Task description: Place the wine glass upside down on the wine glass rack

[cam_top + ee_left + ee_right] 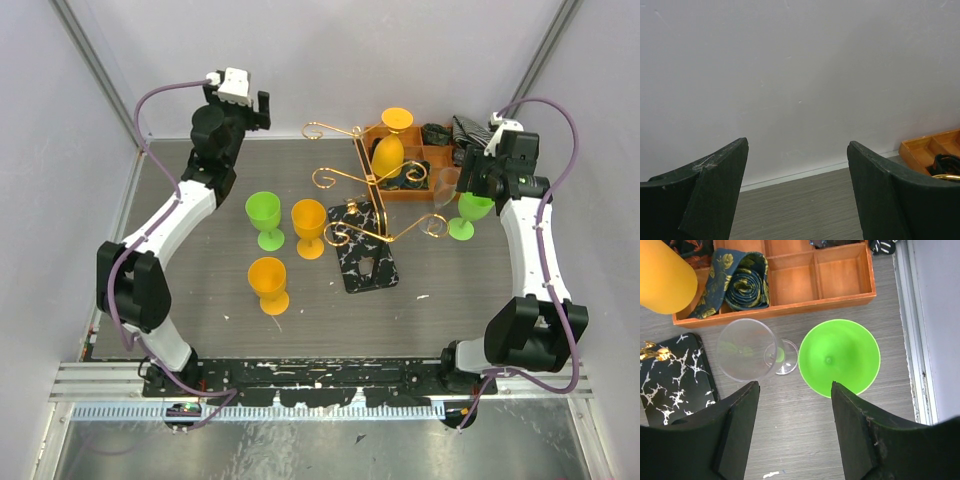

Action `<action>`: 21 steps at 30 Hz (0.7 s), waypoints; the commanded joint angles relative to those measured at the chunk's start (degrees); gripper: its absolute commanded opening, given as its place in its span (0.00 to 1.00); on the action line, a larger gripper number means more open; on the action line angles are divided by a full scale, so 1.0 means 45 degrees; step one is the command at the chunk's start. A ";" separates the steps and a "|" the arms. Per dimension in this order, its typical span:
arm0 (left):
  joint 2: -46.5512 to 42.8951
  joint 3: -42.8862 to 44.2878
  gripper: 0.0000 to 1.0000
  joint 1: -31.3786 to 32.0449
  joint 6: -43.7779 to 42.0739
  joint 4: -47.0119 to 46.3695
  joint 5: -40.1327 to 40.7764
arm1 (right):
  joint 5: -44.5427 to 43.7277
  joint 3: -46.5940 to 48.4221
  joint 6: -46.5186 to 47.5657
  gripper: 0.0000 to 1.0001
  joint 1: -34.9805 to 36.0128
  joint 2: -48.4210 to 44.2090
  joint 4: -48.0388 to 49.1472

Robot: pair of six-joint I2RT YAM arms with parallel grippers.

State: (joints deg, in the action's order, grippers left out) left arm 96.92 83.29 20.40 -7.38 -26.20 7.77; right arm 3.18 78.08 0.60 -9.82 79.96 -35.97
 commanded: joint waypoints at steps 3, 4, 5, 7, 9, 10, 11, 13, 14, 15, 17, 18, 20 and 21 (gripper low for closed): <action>0.0096 0.0528 0.87 -0.0029 -0.0021 -0.0155 -0.0082 | 0.0436 0.0294 -0.0001 0.65 -0.0026 -0.0097 0.1344; 0.0116 0.0534 0.87 -0.0043 -0.0021 -0.0155 -0.0068 | 0.0444 0.0310 -0.0029 0.65 -0.0027 0.0023 0.1441; 0.0121 0.0550 0.87 -0.0027 -0.0038 -0.0143 -0.0050 | 0.0460 0.0327 -0.0050 0.65 -0.0034 0.0140 0.1558; 0.0134 0.0536 0.87 -0.0027 -0.0050 -0.0152 -0.0018 | 0.0537 0.0310 -0.0101 0.65 -0.0024 0.0380 0.1828; 0.0122 0.0513 0.87 -0.0042 -0.0070 -0.0155 0.0002 | 0.0558 0.0367 -0.0111 0.64 -0.0056 0.0620 0.2020; 0.0109 0.0498 0.87 -0.0042 -0.0061 -0.0155 0.0015 | 0.0577 0.0415 -0.0114 0.64 -0.0052 0.0737 0.2077; 0.0098 0.0482 0.87 -0.0042 -0.0063 -0.0153 0.0036 | 0.0609 0.0421 -0.0099 0.64 -0.0044 0.0862 0.2133; 0.0078 0.0437 0.87 -0.0042 -0.0060 -0.0154 0.0078 | 0.0719 0.0406 -0.0094 0.63 -0.0048 0.1069 0.2262; 0.0057 0.0428 0.87 -0.0042 -0.0088 -0.0155 0.0088 | 0.0775 0.0402 -0.0109 0.61 -0.0046 0.1150 0.2305; 0.0062 0.0424 0.87 -0.0039 -0.0124 -0.0137 0.0094 | 0.0826 0.0407 -0.0131 0.59 -0.0053 0.1231 0.2350; 0.0062 0.0437 0.87 -0.0038 -0.0166 -0.0117 0.0126 | 0.0893 0.0375 -0.0134 0.52 -0.0053 0.1333 0.2386; 0.0060 0.0423 0.87 -0.0037 -0.0186 -0.0102 0.0141 | 0.0895 0.0367 -0.0134 0.48 -0.0044 0.1376 0.2397; 0.0060 0.0437 0.87 -0.0041 -0.0196 -0.0087 0.0165 | 0.0895 0.0348 -0.0091 0.41 -0.0054 0.1391 0.2401; 0.0062 0.0410 0.87 -0.0042 -0.0197 -0.0069 0.0158 | 0.0895 0.0346 -0.0060 0.39 -0.0047 0.1381 0.2391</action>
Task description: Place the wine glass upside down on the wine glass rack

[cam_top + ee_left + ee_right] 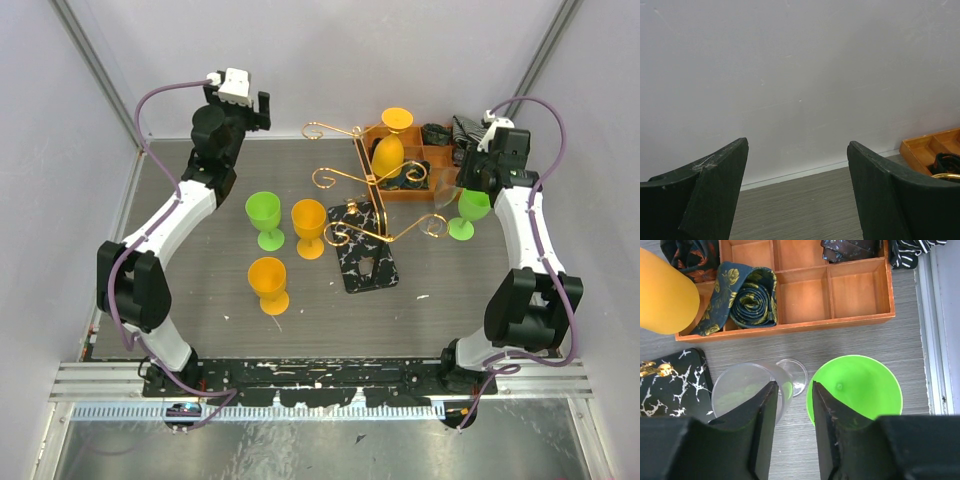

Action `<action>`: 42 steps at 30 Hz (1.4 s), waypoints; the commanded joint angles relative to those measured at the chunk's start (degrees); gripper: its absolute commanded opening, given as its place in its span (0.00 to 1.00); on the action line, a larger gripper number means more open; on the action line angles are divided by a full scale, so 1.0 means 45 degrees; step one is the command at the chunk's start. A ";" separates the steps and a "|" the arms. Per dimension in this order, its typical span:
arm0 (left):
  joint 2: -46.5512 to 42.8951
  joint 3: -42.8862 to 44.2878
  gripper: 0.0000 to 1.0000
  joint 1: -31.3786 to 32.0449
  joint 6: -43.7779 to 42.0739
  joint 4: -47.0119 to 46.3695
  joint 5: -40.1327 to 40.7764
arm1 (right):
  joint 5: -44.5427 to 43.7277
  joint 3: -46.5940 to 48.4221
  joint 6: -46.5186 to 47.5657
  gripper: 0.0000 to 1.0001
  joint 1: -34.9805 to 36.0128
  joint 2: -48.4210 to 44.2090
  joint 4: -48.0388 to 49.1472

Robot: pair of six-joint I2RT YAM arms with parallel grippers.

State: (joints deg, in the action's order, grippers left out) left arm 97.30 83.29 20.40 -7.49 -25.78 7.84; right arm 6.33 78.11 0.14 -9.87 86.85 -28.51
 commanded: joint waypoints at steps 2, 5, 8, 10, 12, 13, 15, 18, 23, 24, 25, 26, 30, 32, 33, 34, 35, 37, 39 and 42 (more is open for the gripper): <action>-0.0033 0.0393 0.87 -0.0042 -0.0153 -0.0160 0.0151 | 0.0180 0.0311 0.0121 0.35 -0.0043 -0.0189 0.0715; -0.0026 0.0397 0.87 -0.0041 -0.0135 -0.0169 0.0153 | 0.0137 0.0282 0.0230 0.25 -0.0034 -0.0198 0.0619; -0.0037 0.0392 0.87 -0.0041 -0.0114 -0.0167 0.0156 | 0.0245 0.0295 0.0226 0.22 -0.0045 -0.0179 0.0539; -0.0073 0.0369 0.87 -0.0037 -0.0129 -0.0148 0.0148 | 0.0389 0.0308 0.0223 0.22 -0.0034 -0.0126 0.0491; -0.0132 0.0296 0.87 -0.0039 -0.0133 -0.0165 0.0187 | 0.0461 0.0388 0.0208 0.16 -0.0046 -0.0055 0.0383; -0.0156 0.0259 0.87 -0.0042 -0.0133 -0.0196 0.0216 | 0.0475 0.0447 0.0221 0.13 -0.0045 -0.0044 0.0326; -0.0200 0.0211 0.87 -0.0042 -0.0152 -0.0181 0.0217 | 0.0478 0.0469 0.0219 0.08 -0.0048 -0.0115 0.0279; -0.0193 0.0508 0.90 -0.0048 -0.0092 0.0501 0.0246 | 0.0443 0.0675 0.0243 0.01 -0.0036 -0.0257 0.0106; -0.0073 0.1639 0.93 -0.0047 0.0116 0.2254 0.0232 | 0.0537 0.1452 0.0214 0.01 -0.0037 -0.0713 -0.0234; -0.0066 0.1835 0.93 -0.0052 0.0110 0.2575 0.0122 | 0.0573 0.1664 0.0143 0.01 -0.0039 -0.0854 -0.0301; -0.0079 0.2021 0.93 -0.0055 0.0073 0.2862 -0.0017 | 0.0589 0.1888 0.0095 0.01 -0.0034 -0.0978 -0.0380; -0.0096 0.2259 0.92 -0.0051 0.0032 0.3185 -0.0176 | 0.0572 0.2087 0.0045 0.01 -0.0048 -0.1121 -0.0469; -0.0186 0.2808 0.92 -0.0057 0.0027 0.4041 -0.0412 | 0.0156 0.2776 -0.0036 0.01 -0.0039 -0.1724 -0.0840; -0.0185 0.3238 0.93 -0.0059 0.0207 0.4546 -0.0231 | -0.0234 0.2945 0.0151 0.01 -0.0035 -0.2124 -0.0899; -0.0150 0.3578 0.93 -0.0061 0.0442 0.4900 -0.0093 | -0.0437 0.2981 0.0311 0.01 -0.0048 -0.2368 -0.0833; -0.0107 0.3948 0.93 -0.0059 0.0654 0.5303 0.0015 | -0.0655 0.2976 0.0475 0.01 -0.0035 -0.2586 -0.0698; -0.0058 0.4328 0.93 -0.0061 0.0917 0.5693 0.0148 | -0.0812 0.2990 0.0623 0.01 -0.0034 -0.2809 -0.0537; 0.0024 0.5024 0.93 -0.0055 0.1526 0.6563 0.0435 | -0.1014 0.3011 0.0906 0.01 -0.0039 -0.3193 -0.0065; -0.0005 0.5433 0.93 -0.0055 0.2163 0.7193 0.0652 | -0.1097 0.2945 0.1026 0.01 -0.0035 -0.3523 0.0538; -0.0262 0.5463 0.93 -0.0047 0.3247 0.7466 0.0823 | -0.1340 0.2537 0.1074 0.01 -0.0043 -0.4025 0.1956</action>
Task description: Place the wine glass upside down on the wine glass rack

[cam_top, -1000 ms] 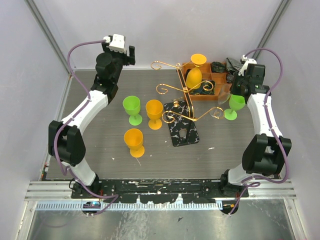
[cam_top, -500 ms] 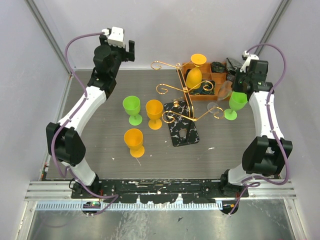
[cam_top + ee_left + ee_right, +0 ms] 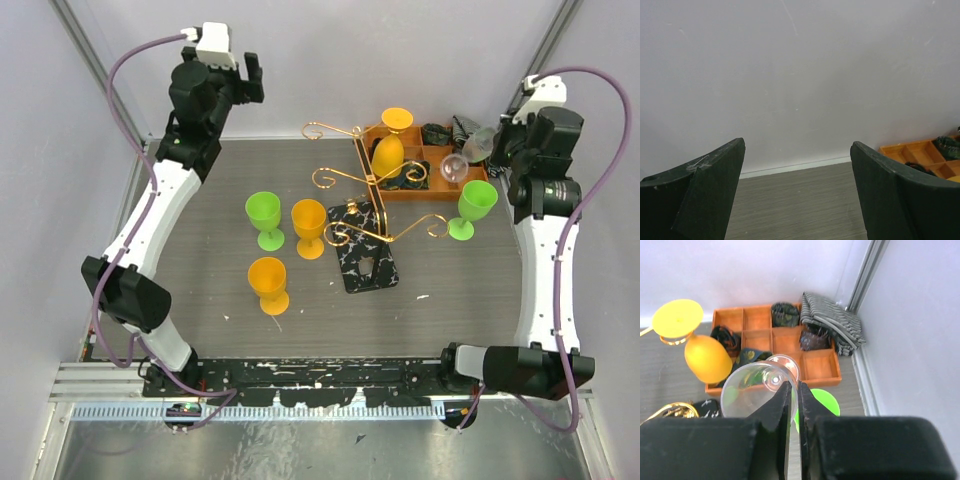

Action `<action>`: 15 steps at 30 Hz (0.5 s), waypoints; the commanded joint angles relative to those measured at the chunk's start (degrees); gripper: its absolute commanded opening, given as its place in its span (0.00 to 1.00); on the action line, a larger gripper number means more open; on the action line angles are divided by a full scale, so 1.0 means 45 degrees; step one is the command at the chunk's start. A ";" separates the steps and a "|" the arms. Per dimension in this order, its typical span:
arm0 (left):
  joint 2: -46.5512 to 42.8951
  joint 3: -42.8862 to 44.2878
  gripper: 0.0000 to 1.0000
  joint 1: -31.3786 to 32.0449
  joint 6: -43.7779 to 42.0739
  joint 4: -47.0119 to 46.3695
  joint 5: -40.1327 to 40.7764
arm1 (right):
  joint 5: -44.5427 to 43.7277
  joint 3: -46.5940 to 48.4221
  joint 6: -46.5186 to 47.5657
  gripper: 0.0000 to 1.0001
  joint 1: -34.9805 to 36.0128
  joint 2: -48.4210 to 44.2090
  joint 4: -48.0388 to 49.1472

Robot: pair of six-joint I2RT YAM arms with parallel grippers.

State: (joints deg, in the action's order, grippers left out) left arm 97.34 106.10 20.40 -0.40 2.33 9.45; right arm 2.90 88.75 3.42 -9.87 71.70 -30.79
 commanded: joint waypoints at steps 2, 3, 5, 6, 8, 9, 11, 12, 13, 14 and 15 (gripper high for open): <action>-0.0451 0.0286 0.93 -0.0051 0.2305 0.1416 0.0587 | -0.0753 -0.0369 0.0356 0.01 -0.0036 -0.1041 0.3633; -0.0485 0.0239 0.92 -0.0055 0.2686 0.1543 0.0728 | -0.0836 -0.0518 0.0385 0.01 -0.0044 -0.1152 0.4182; -0.0537 0.0141 0.92 -0.0060 0.3641 0.1664 0.0812 | -0.0793 -0.0668 0.0471 0.01 -0.0044 -0.1270 0.5422; -0.0547 0.0099 0.91 -0.0061 0.4135 0.1655 0.0807 | -0.0696 -0.0707 0.0507 0.01 -0.0035 -0.1288 0.5931; -0.0602 -0.0094 0.90 -0.0049 0.5170 0.1469 0.0711 | -0.0365 -0.0847 0.0512 0.01 -0.0034 -0.1303 0.6915; -0.0628 -0.0191 0.90 -0.0045 0.5676 0.1357 0.0646 | -0.0108 -0.0937 0.0519 0.01 -0.0034 -0.1273 0.7390; -0.0692 -0.0359 0.88 -0.0061 0.6542 0.1104 0.0455 | 0.0587 -0.1111 0.0439 0.01 -0.0044 -0.1161 0.8237; -0.0703 -0.0391 0.88 -0.0061 0.6922 0.1028 0.0353 | 0.0838 -0.1165 0.0322 0.01 -0.0035 -0.1109 0.8549; -0.0705 -0.0404 0.88 -0.0061 0.7345 0.0977 0.0279 | 0.1050 -0.1241 0.0134 0.01 -0.0039 -0.1061 0.8883; -0.0680 -0.0399 0.88 -0.0044 0.7750 0.0968 0.0162 | 0.1258 -0.1439 -0.0053 0.01 -0.0037 -0.1031 0.9262; -0.0675 -0.0405 0.88 -0.0045 0.8147 0.0977 0.0091 | 0.1474 -0.1709 -0.0286 0.01 -0.0017 -0.1058 0.9827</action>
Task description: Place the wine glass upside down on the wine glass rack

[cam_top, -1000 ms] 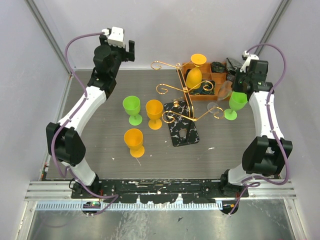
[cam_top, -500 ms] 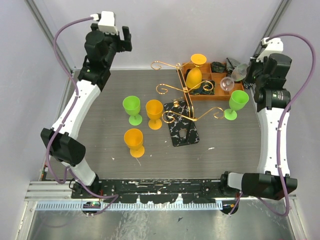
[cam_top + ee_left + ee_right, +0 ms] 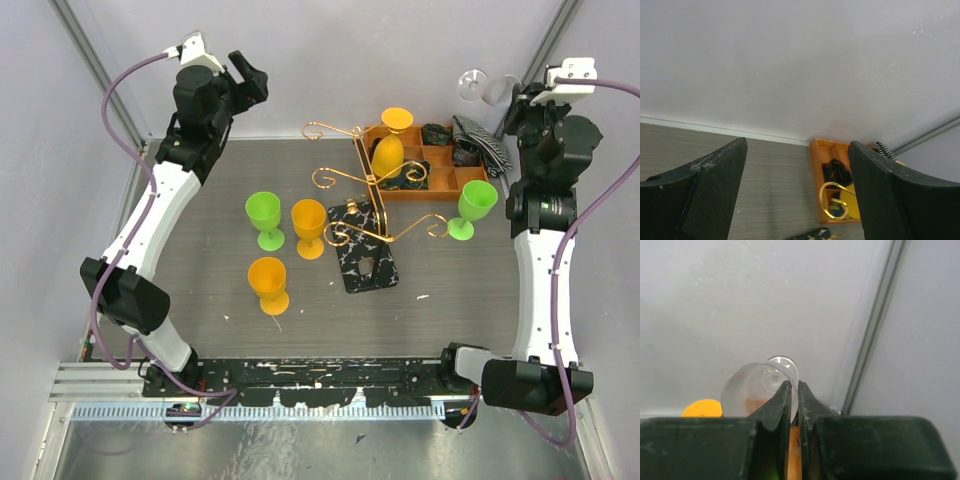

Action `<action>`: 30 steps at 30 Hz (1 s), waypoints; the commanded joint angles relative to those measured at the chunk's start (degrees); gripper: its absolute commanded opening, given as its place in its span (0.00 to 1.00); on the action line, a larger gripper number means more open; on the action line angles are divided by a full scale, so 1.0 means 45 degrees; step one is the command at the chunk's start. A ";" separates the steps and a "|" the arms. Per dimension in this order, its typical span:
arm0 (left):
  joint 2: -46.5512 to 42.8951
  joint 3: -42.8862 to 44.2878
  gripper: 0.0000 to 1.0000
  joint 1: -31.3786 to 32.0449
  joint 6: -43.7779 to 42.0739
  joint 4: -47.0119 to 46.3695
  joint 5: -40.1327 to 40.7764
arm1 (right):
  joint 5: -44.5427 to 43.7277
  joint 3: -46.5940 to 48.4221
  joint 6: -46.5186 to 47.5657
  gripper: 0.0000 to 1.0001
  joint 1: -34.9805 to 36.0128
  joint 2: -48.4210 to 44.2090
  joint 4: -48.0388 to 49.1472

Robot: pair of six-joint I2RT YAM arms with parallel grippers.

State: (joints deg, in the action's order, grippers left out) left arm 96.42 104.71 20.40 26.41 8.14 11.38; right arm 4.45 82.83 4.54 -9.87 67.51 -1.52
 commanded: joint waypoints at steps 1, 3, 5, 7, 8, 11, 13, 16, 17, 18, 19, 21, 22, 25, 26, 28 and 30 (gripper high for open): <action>-0.0470 -0.0103 0.88 -0.0059 0.2674 -0.0292 -0.0382 | 0.1344 -0.0681 -0.0751 0.01 -0.0019 -0.0146 0.3943; -0.0439 -0.0071 0.96 -0.0055 0.3457 -0.0266 -0.0532 | 0.1829 -0.1194 -0.1074 0.01 0.0075 -0.0050 0.5381; -0.0413 -0.0053 1.00 -0.0055 0.4271 -0.0261 -0.0656 | 0.1994 -0.1247 -0.0594 0.01 0.0688 0.0223 0.6009; -0.0440 -0.0136 0.99 -0.0056 0.4908 -0.0467 -0.0784 | 0.1536 -0.1253 0.0729 0.00 0.1780 0.0516 0.6378; -0.0459 -0.0193 0.99 -0.0056 0.5221 -0.0599 -0.0872 | 0.1268 -0.1330 0.1601 0.00 0.2329 0.0652 0.6715; -0.0551 -0.0341 1.00 -0.0051 0.6135 -0.1081 -0.1125 | 0.0888 -0.1660 0.2352 0.01 0.3447 0.1124 0.8112; -0.0612 -0.0503 0.98 -0.0060 0.6714 -0.1491 -0.1295 | 0.0858 -0.1752 0.2373 0.01 0.3924 0.1490 0.8989; -0.0730 -0.0720 0.97 -0.0049 0.7675 -0.1796 -0.1318 | 0.0852 -0.2005 0.2773 0.01 0.4795 0.2051 1.0391; -0.0752 -0.0728 0.96 -0.0057 0.7989 -0.1759 -0.1265 | 0.0824 -0.2149 0.2997 0.01 0.5116 0.2245 1.0898; -0.0788 -0.0756 0.96 -0.0056 0.8304 -0.1703 -0.1242 | 0.0759 -0.2311 0.3275 0.01 0.5456 0.2517 1.1484; -0.0854 -0.0818 0.96 -0.0051 0.8688 -0.1686 -0.1200 | 0.0683 -0.2473 0.3480 0.01 0.5838 0.2711 1.2082; -0.1005 -0.1189 0.96 -0.0059 0.9692 -0.1780 -0.1163 | 0.0597 -0.2824 0.3800 0.01 0.6369 0.3142 1.3240; -0.1094 -0.1404 0.95 -0.0056 1.0197 -0.1898 -0.1129 | 0.0604 -0.2925 0.3900 0.01 0.6592 0.3336 1.3733; -0.1244 -0.1923 0.94 -0.0050 1.1507 -0.2260 -0.1236 | 0.0608 -0.3035 0.4020 0.01 0.7195 0.3854 1.4864; -0.1265 -0.2091 0.93 -0.0060 1.1915 -0.2413 -0.1312 | 0.0603 -0.3054 0.4030 0.00 0.7396 0.4001 1.5098; -0.1263 -0.2367 0.90 -0.0050 1.2644 -0.2822 -0.1502 | 0.0602 -0.3060 0.4048 0.01 0.7758 0.4255 1.5472; -0.1208 -0.2493 0.88 -0.0059 1.3028 -0.2987 -0.1674 | 0.0623 -0.3048 0.4134 0.01 0.8103 0.4465 1.5756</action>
State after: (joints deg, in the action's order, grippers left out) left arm 92.33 95.02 20.40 76.93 -0.82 5.76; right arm 8.23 68.16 21.15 24.29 87.92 56.40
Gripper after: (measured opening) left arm 0.893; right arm 0.127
